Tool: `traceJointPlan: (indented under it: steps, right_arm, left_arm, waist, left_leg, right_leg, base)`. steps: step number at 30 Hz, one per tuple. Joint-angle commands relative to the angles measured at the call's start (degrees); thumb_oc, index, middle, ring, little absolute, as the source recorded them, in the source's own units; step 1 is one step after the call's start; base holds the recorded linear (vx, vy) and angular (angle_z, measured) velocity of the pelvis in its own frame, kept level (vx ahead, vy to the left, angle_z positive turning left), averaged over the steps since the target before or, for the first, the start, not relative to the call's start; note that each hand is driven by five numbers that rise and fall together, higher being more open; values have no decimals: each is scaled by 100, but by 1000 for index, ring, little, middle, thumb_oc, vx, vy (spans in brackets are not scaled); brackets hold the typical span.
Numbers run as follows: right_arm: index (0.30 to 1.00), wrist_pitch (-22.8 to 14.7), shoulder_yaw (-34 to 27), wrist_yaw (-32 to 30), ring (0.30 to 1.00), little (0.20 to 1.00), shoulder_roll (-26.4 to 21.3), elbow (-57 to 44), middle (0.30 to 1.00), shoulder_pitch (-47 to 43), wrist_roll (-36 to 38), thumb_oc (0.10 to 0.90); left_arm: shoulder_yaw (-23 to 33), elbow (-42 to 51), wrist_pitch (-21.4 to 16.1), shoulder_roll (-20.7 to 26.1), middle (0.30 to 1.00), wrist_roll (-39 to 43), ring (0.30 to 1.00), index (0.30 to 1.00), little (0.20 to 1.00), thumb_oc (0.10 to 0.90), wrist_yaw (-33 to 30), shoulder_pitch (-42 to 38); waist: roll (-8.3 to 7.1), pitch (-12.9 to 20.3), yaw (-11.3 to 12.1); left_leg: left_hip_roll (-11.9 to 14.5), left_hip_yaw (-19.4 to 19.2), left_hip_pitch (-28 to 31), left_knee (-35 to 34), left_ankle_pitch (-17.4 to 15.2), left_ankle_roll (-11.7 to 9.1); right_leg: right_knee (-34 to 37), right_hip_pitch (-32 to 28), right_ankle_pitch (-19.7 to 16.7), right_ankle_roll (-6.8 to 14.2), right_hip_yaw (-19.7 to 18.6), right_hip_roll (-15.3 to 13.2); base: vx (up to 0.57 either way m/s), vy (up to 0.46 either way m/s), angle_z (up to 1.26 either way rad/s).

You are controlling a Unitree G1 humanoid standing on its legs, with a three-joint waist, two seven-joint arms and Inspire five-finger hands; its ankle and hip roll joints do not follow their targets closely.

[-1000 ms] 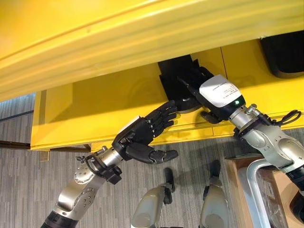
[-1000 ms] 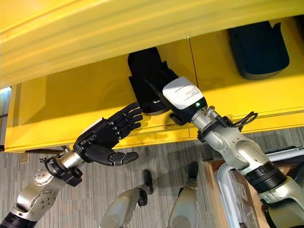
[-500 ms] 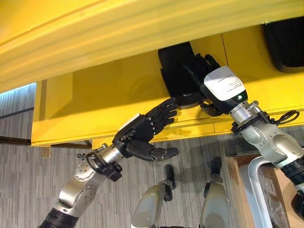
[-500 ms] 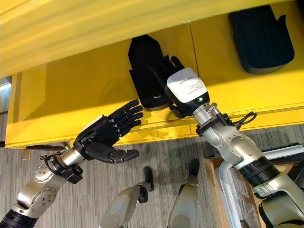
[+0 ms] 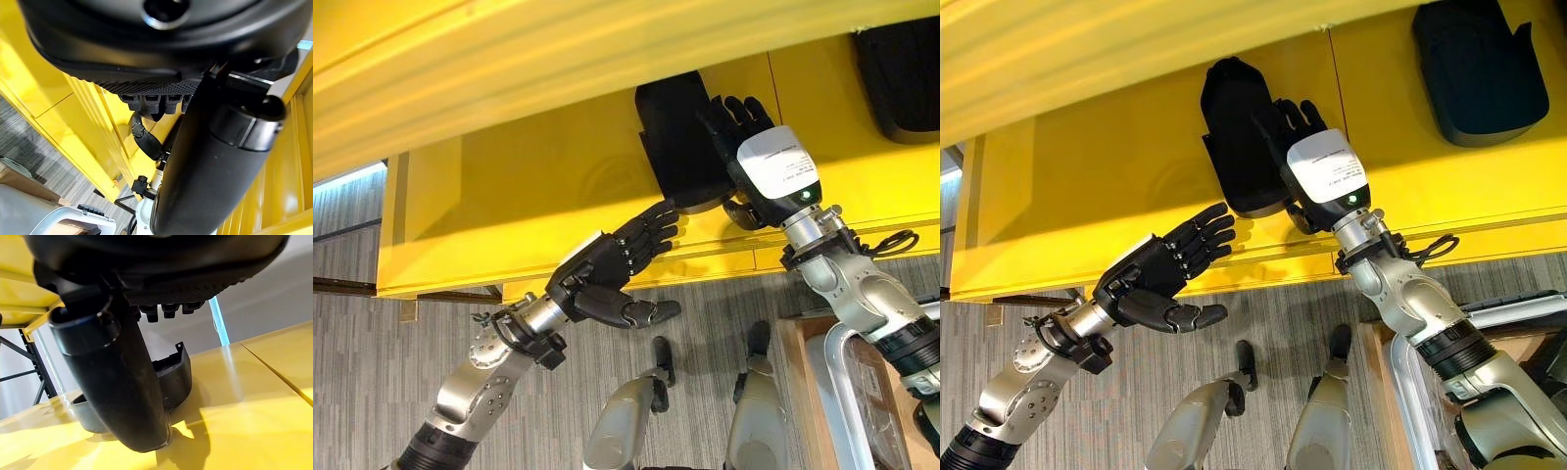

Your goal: Move parts from the plastic box to the shelf.

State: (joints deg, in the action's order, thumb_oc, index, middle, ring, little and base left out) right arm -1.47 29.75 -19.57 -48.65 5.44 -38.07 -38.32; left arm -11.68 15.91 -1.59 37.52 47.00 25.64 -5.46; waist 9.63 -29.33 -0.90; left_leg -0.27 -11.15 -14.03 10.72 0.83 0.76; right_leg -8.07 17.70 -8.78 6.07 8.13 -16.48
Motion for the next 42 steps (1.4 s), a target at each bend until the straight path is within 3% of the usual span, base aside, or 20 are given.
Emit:
traceJointPlan:
  steps: [1,20,42]
  right_arm:
    - [1000,72,-28,-417,1000,1000,-37,-74,1000,-1209,-270,900]
    - [1000,305,303,98,1000,1000,618,-231,1000,-1585,-21,900]
    - [1000,550,464,128,1000,1000,1093,-232,1000,-1685,132,900]
  left_arm:
    - [1,694,-428,42,1000,246,1000,1000,1000,900,150,-161]
    - [-101,743,-277,-200,1000,102,1000,1000,1000,900,106,-234]
    - [-197,740,-175,-393,1000,0,1000,1000,1000,900,31,-257]
  waist:
    - [268,-39,272]
    - [371,22,341]
    - [385,54,437]
  left_leg:
    - [-195,201,-38,387,-673,133]
    - [-246,215,18,349,-657,135]
    - [-274,270,10,413,-670,156]
  right_leg:
    - [-1194,-111,1364,-88,2,17]
    - [-1219,-123,1357,-115,-11,-24]
    - [-1274,-146,1321,-153,1,-93]
  base:
    - [0,0,0]
    - [0,0,0]
    - [1,0,0]
